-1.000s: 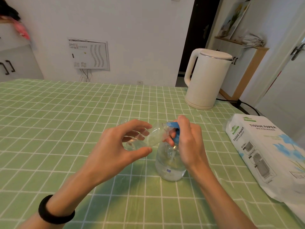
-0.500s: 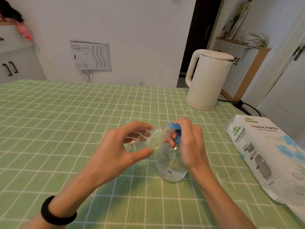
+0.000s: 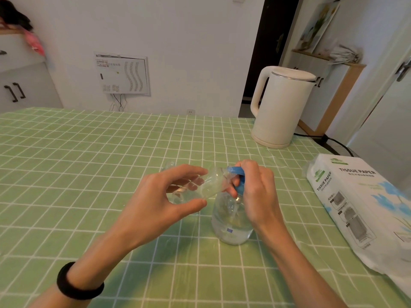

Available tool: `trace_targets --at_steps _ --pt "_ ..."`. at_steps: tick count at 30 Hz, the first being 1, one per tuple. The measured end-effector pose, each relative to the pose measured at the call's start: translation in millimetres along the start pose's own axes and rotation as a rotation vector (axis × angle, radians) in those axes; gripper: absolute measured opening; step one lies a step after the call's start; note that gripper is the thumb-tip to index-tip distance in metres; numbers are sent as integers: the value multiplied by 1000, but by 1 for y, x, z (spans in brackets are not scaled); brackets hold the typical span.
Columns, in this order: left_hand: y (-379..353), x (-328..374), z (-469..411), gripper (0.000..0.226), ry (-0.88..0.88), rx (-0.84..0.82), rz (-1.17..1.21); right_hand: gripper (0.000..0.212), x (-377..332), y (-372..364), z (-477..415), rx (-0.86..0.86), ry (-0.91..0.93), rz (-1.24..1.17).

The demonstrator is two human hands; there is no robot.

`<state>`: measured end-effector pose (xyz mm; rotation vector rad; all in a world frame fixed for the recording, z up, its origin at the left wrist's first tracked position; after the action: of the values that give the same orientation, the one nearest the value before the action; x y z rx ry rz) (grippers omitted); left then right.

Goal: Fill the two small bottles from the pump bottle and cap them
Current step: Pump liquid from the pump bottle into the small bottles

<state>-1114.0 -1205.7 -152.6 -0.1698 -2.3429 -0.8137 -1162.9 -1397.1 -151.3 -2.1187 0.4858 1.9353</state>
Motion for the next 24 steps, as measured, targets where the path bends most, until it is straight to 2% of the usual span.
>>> trace_targets --at_steps 6,11,18,24 --pt "1 -4 -1 52 11 11 120 54 1 0 0 9 -9 27" --pt "2 -7 -1 49 42 10 227 46 -1 0 -1 -1 6 -4" --pt "2 -9 0 48 45 3 242 46 0 1 1 0 -1 29" --pt "3 -6 -1 48 31 12 253 57 -1 0 1 1 -18 -2"
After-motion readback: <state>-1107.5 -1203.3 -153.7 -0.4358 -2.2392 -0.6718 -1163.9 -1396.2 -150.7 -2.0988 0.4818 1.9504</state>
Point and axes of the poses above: each hand's wrist, its own z-axis away from the middle knuckle, its own y-axis out of the back of the hand, x = y × z, the point moved 4 cm from there along -z, towards the middle knuckle, and after that the axes turned 15 degrees about -y, right-handed, at the moved point
